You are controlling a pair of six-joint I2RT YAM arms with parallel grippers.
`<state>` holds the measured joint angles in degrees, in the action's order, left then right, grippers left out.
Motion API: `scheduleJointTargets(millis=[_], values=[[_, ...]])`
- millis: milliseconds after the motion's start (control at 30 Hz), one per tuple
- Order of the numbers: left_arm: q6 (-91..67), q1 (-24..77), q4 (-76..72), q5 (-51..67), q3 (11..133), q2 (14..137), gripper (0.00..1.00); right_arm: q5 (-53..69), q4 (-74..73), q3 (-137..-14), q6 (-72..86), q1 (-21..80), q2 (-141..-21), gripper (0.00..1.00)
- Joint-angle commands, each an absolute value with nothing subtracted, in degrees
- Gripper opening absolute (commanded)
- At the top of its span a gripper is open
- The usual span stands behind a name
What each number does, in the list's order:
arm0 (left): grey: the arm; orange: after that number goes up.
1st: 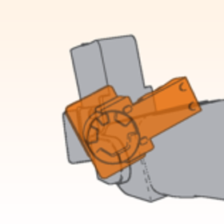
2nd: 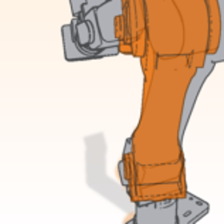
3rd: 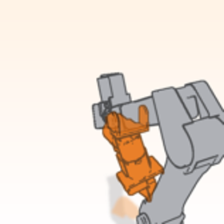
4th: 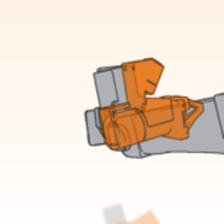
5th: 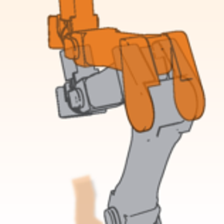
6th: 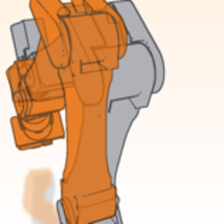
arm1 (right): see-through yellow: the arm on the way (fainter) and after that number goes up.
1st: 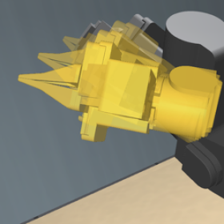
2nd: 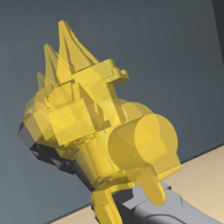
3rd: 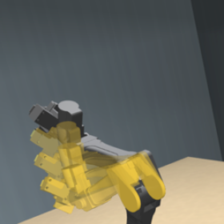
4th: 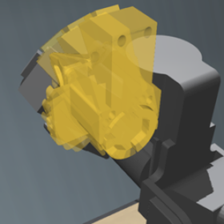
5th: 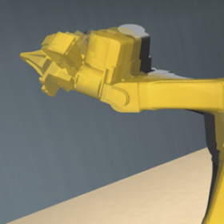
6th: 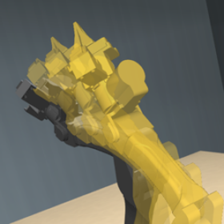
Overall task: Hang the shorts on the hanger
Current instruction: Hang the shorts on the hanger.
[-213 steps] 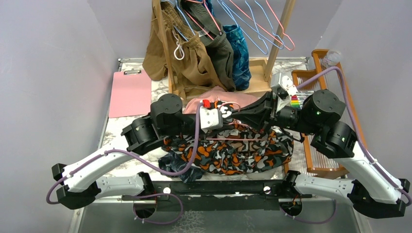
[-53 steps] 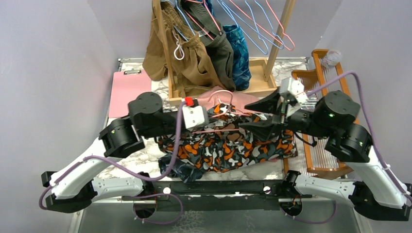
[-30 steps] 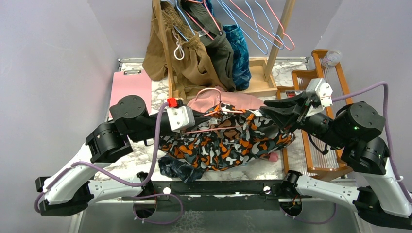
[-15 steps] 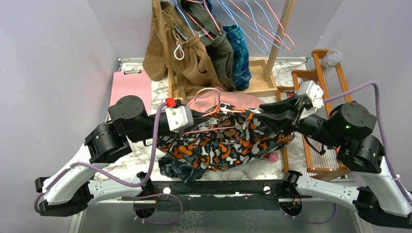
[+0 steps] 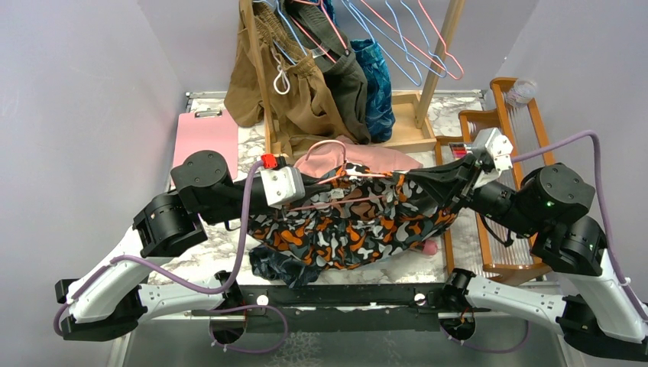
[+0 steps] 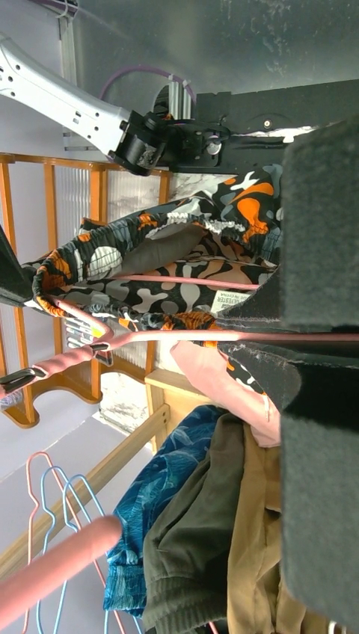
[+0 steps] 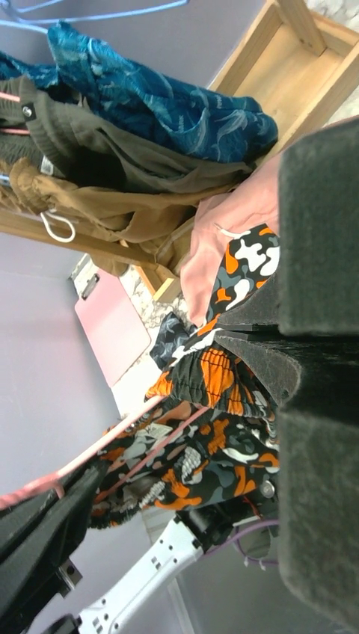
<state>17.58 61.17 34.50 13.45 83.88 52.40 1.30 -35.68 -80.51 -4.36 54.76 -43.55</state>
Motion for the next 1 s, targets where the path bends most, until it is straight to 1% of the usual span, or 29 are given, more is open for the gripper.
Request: scheduleJointTargets(millis=[0, 267, 400, 433, 533, 567, 600, 667, 700, 867, 967], values=[[17.0, 61.1, 31.8, 14.1, 85.7, 51.0, 0.0, -5.9, -36.5, -81.6, -3.3, 55.1, -43.5, 0.01], [16.9, 61.1, 31.9, 16.7, 86.2, 50.7, 0.0, -23.5, -41.1, -84.1, 2.6, 55.1, -46.0, 0.01], [17.1, 61.1, 32.0, 16.7, 86.6, 51.0, 0.0, -28.0, -47.6, -88.6, 7.0, 55.1, -49.7, 0.01], [17.3, 61.1, 32.0, 16.5, 86.8, 51.0, 0.0, -28.0, -48.6, -89.6, 7.6, 55.1, -50.2, 0.05], [17.8, 61.1, 32.0, 15.9, 87.4, 51.2, 0.0, -25.4, -49.4, -91.8, 7.5, 55.1, -50.7, 0.43], [18.0, 61.1, 32.0, 15.6, 87.6, 51.4, 0.0, -24.2, -48.7, -92.0, 6.7, 55.1, -50.4, 0.5], [18.3, 61.1, 32.0, 15.4, 88.0, 51.5, 0.0, -22.9, -47.5, -92.0, 6.1, 55.1, -49.8, 0.56], [19.5, 61.1, 32.7, 14.6, 90.3, 52.3, 0.0, -19.0, -45.1, -92.3, 3.5, 55.1, -48.8, 0.61], [20.1, 61.1, 33.3, 14.3, 92.4, 53.4, 0.0, -16.7, -43.7, -92.7, 2.3, 55.1, -48.4, 0.62], [22.6, 61.1, 35.7, 15.3, 108.8, 59.7, 0.0, -1.8, -33.8, -97.0, -2.7, 55.1, -47.2, 0.69], [23.8, 62.0, 35.3, 15.7, 116.0, 62.7, 0.0, 5.5, -27.5, -101.5, -3.8, 55.1, -47.8, 0.72]])
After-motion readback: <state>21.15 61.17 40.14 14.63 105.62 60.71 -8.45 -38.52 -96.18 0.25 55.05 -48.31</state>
